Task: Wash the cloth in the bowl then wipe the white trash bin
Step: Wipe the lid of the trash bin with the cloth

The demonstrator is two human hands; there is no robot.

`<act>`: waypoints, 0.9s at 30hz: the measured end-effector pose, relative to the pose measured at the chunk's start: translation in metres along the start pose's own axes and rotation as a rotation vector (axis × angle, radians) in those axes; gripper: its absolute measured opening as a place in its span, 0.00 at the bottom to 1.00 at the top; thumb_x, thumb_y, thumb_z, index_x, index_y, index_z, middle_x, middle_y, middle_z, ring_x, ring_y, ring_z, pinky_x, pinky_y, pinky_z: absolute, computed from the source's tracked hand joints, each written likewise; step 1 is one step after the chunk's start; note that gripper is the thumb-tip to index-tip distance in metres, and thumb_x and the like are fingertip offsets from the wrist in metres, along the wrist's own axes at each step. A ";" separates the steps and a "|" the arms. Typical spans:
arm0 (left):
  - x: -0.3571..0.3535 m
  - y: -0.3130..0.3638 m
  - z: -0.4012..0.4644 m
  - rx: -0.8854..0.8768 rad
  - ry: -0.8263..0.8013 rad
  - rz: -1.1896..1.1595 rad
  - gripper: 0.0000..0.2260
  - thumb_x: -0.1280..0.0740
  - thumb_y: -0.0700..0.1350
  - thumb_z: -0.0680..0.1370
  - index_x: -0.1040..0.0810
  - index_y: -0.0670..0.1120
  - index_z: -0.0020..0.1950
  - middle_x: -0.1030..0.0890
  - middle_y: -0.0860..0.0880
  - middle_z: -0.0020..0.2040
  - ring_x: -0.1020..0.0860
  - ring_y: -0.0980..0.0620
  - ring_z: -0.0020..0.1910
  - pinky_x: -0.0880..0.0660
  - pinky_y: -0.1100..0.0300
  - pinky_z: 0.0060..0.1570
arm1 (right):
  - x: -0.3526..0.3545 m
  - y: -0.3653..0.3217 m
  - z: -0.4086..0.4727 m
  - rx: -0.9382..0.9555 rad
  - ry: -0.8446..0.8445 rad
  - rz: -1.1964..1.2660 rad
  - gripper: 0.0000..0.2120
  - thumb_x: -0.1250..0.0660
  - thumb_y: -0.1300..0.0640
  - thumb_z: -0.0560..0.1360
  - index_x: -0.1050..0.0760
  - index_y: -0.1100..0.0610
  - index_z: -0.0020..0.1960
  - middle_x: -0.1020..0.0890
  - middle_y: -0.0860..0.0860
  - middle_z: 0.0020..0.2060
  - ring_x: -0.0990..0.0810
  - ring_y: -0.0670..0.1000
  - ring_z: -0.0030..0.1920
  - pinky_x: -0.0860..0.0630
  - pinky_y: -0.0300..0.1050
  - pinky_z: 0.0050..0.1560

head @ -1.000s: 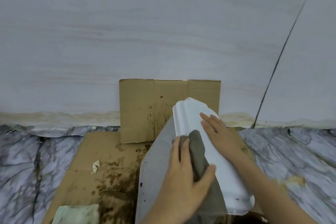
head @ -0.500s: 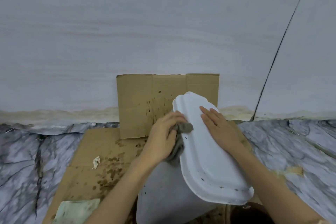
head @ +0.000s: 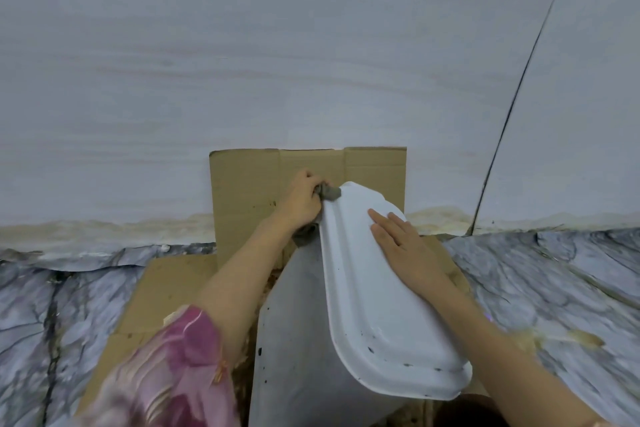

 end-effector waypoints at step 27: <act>0.017 0.038 -0.231 -0.207 0.126 -0.038 0.21 0.39 0.52 0.71 0.23 0.57 0.64 0.23 0.62 0.62 0.28 0.67 0.62 0.36 0.75 0.62 | -0.010 -0.038 -0.010 -0.054 -0.033 -0.140 0.23 0.58 0.33 0.76 0.49 0.28 0.71 0.47 0.39 0.76 0.53 0.46 0.77 0.50 0.61 0.73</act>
Point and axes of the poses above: each hand's wrist, its own z-axis towards the middle knuckle, its own x-axis out of the back of the hand, y = z × x, the point moved 1 cm from there along z, towards the middle knuckle
